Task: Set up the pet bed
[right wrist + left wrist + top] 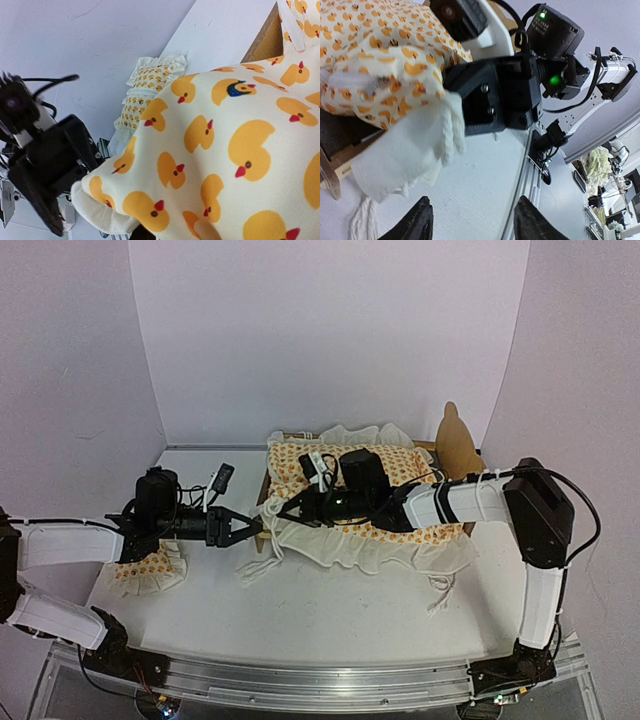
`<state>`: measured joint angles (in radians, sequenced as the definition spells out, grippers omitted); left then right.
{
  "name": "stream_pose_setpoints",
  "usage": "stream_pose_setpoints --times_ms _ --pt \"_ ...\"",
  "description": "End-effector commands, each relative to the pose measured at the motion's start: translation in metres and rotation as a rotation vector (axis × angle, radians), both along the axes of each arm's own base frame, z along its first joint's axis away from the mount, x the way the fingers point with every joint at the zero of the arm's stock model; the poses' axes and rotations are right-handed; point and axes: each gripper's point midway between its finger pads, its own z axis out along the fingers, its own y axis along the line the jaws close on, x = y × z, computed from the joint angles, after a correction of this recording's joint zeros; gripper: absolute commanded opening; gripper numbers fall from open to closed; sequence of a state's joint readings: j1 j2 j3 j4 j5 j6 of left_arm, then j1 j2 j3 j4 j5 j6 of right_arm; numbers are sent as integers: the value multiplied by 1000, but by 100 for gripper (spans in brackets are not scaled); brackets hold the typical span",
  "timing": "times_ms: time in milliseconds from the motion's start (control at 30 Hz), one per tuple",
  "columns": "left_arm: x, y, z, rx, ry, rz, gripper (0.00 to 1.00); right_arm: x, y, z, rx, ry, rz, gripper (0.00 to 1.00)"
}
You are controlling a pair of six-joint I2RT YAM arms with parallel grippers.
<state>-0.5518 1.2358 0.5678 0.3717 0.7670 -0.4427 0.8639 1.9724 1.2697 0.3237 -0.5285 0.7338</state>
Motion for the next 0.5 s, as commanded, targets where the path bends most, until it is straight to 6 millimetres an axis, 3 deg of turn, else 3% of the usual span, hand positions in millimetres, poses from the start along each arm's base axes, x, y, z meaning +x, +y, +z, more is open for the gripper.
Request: stream_pose_setpoints --times_ms 0,333,467 --pt "-16 -8 17 -76 -44 -85 49 -7 6 69 160 -21 24 0" --pt "6 -26 14 -57 -17 -51 27 -12 6 77 188 -12 37 0" --pt "15 -21 13 -47 -23 15 25 -14 5 78 193 -11 45 0"
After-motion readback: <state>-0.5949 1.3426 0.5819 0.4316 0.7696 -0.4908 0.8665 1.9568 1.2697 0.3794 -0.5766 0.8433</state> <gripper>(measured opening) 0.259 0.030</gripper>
